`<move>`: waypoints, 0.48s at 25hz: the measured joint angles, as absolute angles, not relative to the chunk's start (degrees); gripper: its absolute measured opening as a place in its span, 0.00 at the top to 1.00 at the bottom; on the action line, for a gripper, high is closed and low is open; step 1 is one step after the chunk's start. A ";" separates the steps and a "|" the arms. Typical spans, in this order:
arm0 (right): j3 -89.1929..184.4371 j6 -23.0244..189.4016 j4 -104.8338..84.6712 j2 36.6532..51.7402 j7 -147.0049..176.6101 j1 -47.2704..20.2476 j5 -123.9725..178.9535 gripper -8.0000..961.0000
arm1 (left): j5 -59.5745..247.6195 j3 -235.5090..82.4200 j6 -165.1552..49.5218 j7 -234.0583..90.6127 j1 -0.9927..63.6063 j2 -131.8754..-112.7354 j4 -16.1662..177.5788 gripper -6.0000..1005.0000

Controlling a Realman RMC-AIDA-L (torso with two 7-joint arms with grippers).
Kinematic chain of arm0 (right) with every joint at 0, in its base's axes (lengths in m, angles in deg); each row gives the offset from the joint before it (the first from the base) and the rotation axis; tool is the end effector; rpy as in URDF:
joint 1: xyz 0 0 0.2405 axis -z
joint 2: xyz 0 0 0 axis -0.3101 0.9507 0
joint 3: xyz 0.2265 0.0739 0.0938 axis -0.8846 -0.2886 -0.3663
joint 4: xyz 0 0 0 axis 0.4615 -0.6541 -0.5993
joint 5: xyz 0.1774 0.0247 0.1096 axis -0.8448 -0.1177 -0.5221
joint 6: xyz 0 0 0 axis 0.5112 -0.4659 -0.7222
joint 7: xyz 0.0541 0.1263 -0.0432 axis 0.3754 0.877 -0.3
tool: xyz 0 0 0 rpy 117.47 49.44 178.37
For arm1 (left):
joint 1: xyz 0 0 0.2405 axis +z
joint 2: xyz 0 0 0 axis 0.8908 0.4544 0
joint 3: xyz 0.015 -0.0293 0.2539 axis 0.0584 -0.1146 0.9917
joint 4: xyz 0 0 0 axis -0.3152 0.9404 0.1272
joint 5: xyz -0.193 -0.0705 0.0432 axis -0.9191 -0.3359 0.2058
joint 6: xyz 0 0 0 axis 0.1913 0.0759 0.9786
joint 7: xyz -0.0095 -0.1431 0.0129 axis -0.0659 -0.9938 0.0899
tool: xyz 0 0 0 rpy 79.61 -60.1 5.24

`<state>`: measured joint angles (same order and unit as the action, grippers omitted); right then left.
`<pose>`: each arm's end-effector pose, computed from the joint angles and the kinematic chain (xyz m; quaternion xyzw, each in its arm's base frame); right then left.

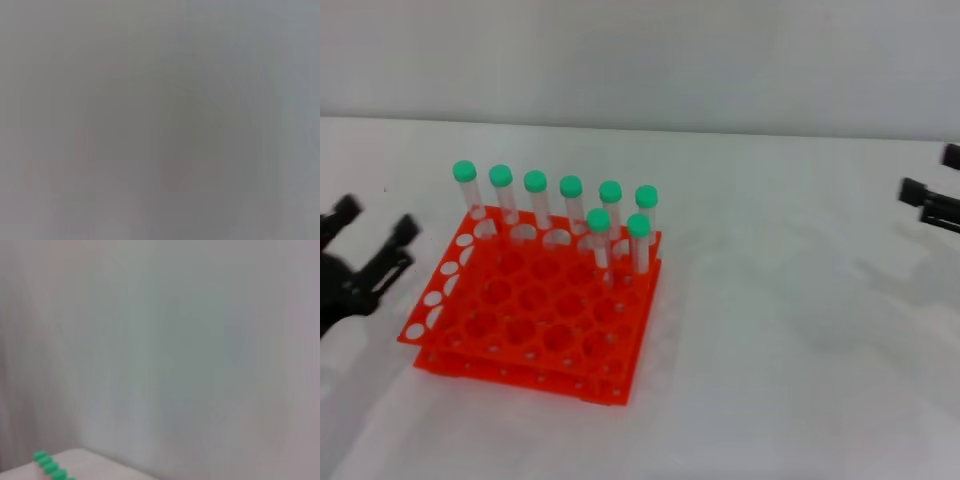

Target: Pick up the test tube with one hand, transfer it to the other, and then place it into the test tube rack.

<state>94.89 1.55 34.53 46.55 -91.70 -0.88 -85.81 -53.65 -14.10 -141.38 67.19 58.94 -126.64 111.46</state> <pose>0.2730 0.3508 0.0720 -0.8649 0.1916 0.3210 0.3351 -0.3365 0.2610 0.0340 -0.7559 -0.2006 -0.3807 0.4933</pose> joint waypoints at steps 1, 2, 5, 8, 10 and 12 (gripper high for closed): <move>92.60 0.41 32.51 46.54 -93.33 -0.85 -85.91 0.09 | -55.84 -14.32 -142.27 68.17 59.61 -126.59 109.81 0.26; 90.13 -0.72 30.32 46.54 -95.39 -0.83 -86.01 0.09 | -56.85 -14.57 -142.78 68.68 59.90 -126.54 108.97 0.26; 81.94 -4.96 21.50 46.50 -103.73 -0.89 -86.93 0.09 | -58.49 -17.40 -145.94 70.97 60.48 -126.58 105.12 0.26; 74.95 -8.47 14.67 46.46 -110.63 -0.65 -87.18 0.09 | -58.60 -20.97 -148.54 71.58 60.58 -126.60 101.95 0.26; 70.59 -10.64 10.58 46.46 -114.68 0.08 -87.18 0.09 | -58.64 -23.89 -149.61 71.60 60.60 -126.57 99.95 0.26; 67.10 -12.14 7.67 46.43 -117.50 1.10 -87.19 0.09 | -58.66 -25.11 -149.94 71.61 60.58 -126.62 99.23 0.26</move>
